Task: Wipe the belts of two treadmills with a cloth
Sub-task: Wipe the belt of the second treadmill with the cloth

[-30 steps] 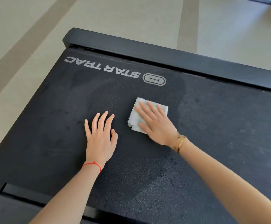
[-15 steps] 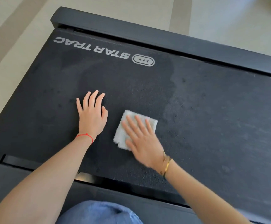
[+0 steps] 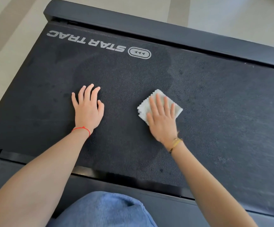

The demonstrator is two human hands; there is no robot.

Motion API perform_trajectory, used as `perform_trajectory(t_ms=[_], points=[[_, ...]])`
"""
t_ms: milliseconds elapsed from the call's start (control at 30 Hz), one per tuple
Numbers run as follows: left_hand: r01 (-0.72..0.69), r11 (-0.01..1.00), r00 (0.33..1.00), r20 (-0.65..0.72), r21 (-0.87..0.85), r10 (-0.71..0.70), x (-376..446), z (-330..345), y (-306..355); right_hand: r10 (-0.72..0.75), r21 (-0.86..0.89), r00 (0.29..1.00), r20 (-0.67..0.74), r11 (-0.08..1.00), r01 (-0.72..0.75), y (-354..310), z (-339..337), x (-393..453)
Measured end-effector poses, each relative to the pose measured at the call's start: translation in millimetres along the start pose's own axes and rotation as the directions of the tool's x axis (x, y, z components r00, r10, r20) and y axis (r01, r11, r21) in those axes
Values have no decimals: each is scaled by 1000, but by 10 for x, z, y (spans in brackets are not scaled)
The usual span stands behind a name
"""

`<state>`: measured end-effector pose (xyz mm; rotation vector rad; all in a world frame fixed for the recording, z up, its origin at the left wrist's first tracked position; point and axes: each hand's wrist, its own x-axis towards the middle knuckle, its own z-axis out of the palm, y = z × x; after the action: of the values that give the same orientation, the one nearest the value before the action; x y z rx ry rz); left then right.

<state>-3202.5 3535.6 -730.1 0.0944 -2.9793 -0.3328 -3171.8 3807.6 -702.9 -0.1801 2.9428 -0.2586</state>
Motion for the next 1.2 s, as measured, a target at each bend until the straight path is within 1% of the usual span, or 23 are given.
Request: perform_trajectory(t_ms=[33,67,133,167,233,267,333,367,433,533,600,633,667,733,800,833,867,900,933,1000,1100,1167,1200], points=[[-1,1000,1000,-2,1,1,0,2,-2,-50,-30,999,-1,998,49,-140,57,-98],[-4,1000,1000,-6,3,4,-5,3,-2,-138,-52,990,9,989,138,-283,125,-263],[-11,1000,1000,-16,5,11,-14,3,-3,-336,-57,941,39,939,338,-472,260,-677],[-13,1000,1000,-18,4,13,-16,1,-7,-397,-32,916,58,916,399,-489,299,-828],[-19,1000,1000,-15,7,19,-22,-4,-9,-461,10,885,67,887,461,-420,289,-913],[-21,1000,1000,-11,11,21,-23,-6,0,-465,0,882,71,884,467,-355,259,-876],[-19,1000,1000,12,17,19,-15,-17,12,-395,-50,916,67,916,398,-164,174,-689],[-13,1000,1000,24,21,13,-12,-24,22,-316,-66,947,51,945,319,-29,117,-542],[4,1000,999,38,18,-5,-9,-44,64,-115,-33,993,8,993,115,276,-6,-212],[-8,1000,1000,30,-3,8,7,-74,206,135,91,991,-17,987,-133,542,-157,227],[-53,999,998,26,-12,53,35,-67,387,241,121,970,-42,965,-234,423,-131,317],[-72,997,997,31,-27,72,61,-54,494,254,112,965,-61,963,-246,311,-83,274],[-89,995,995,38,-41,90,97,-37,605,227,95,971,-75,971,-219,194,-32,177],[-134,990,989,58,-51,137,185,15,816,85,74,995,-58,994,-80,59,34,-81],[-191,980,977,90,-46,195,261,86,978,-79,80,997,-2,994,79,168,20,-186],[-207,978,972,104,-40,210,278,127,1036,-128,74,992,12,989,127,300,-22,-134],[-211,977,970,114,-36,214,288,166,1076,-140,59,990,9,988,140,446,-70,-29],[-206,978,970,122,-37,209,287,201,1104,-117,41,993,-8,992,117,602,-120,113],[-195,980,972,123,-40,198,275,232,1120,-60,32,998,-26,998,61,766,-177,293],[-178,983,978,106,-47,182,251,277,1128,96,38,994,-46,995,-94,1072,-296,719],[-173,983,980,91,-55,177,262,291,1126,303,100,953,-10,949,-300,1303,-470,1367],[-172,984,981,86,-51,176,271,286,1123,337,113,941,30,934,-338,1174,-518,1660],[-173,984,980,86,-50,177,270,281,1126,305,99,952,36,947,-307,1029,-507,1731]])
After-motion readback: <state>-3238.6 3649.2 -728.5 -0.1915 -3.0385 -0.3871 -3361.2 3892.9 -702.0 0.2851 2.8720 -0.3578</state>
